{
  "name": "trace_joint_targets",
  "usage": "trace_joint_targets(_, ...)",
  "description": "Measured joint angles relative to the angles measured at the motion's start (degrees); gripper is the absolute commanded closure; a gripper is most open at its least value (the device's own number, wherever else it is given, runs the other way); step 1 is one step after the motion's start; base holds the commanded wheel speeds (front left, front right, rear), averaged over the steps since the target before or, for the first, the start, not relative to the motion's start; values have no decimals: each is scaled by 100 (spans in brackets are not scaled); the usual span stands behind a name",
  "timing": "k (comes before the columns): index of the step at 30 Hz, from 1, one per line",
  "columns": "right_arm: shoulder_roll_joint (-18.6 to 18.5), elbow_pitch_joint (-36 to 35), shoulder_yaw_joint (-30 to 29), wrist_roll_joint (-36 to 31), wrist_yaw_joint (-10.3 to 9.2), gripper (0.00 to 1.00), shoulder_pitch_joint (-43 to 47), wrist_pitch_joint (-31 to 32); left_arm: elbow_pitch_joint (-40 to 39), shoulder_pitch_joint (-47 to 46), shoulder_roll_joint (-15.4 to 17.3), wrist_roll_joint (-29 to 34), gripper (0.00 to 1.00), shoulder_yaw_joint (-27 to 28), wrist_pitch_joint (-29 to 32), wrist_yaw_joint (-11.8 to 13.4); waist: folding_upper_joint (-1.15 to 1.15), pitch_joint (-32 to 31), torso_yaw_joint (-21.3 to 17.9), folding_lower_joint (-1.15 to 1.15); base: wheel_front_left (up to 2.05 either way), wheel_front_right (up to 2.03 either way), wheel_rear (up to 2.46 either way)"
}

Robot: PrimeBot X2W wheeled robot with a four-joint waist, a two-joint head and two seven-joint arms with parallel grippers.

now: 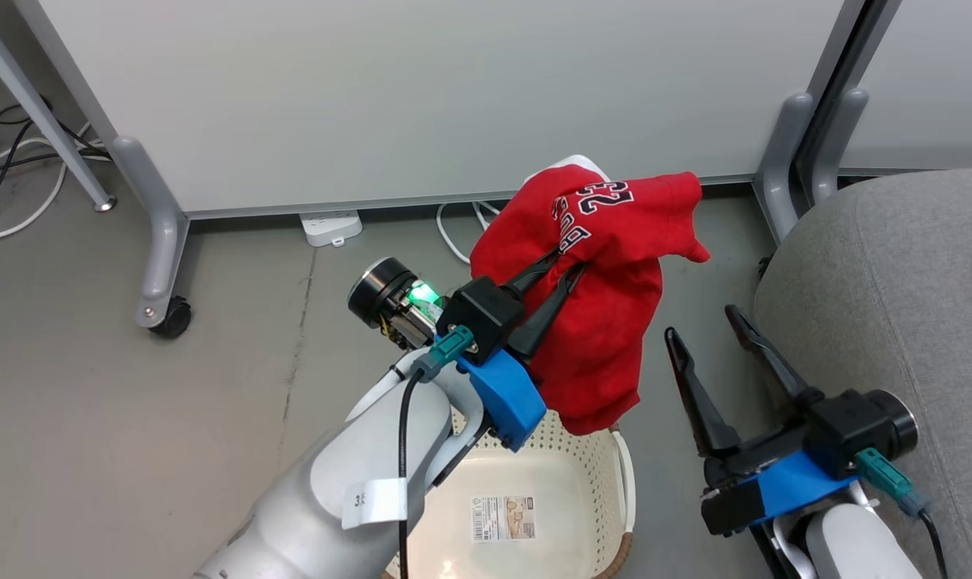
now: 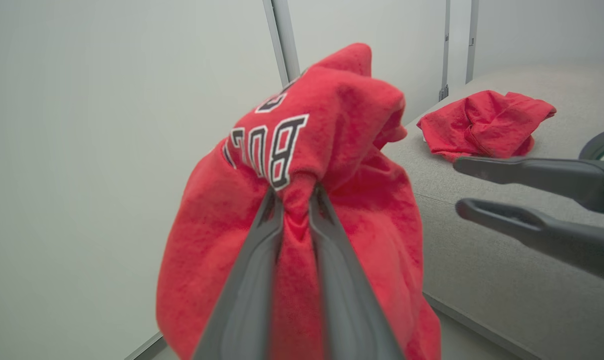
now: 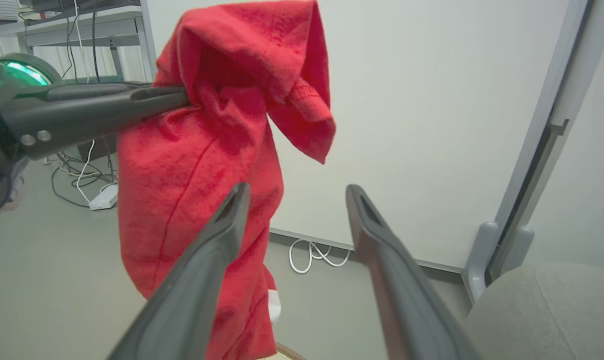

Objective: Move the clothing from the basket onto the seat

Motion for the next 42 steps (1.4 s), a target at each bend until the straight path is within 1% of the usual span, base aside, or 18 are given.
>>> trace_joint_targets(6, -70, 193, 428, 57, 0, 0, -401, 0, -29, -36, -10, 41, 100, -4, 0, -27, 0, 99, 48, 0, 0, 0, 0)
trace_joint_targets(18, -101, 877, 1104, 267, 0, 0, -1173, 0, -110, -167, -31, 82, 100, -81, 0, -41, 0, 311, 171, 0, 0, 0, 0)
trace_joint_targets(24, -98, 1123, 1304, 311, 0, 0, -1490, 0, -157, -202, -32, 82, 100, -124, 0, -42, 0, 405, 208, 0, 0, 0, 0)
trace_joint_targets(32, -41, 1455, 1373, 316, 0, 1, -1759, 0, -249, -258, -33, 36, 100, -180, 0, -42, 0, 494, 215, 0, 0, 0, 0)
trace_joint_targets(33, -33, 1491, 1379, 316, 0, 72, -1774, 0, -250, -259, -32, 32, 100, -187, 1, -42, 0, 500, 217, 0, 0, 0, 0)
trace_joint_targets(34, -29, 1519, 1381, 316, 0, 100, -1791, 0, -254, -260, -33, 30, 100, -193, 0, -42, 0, 506, 221, 0, 0, 0, 0)
trace_joint_targets(42, -5, 1573, 1437, 357, 0, 100, -1854, 0, -252, -291, -33, -18, 100, -224, 0, -25, 0, 504, 235, 0, 0, 0, 0)
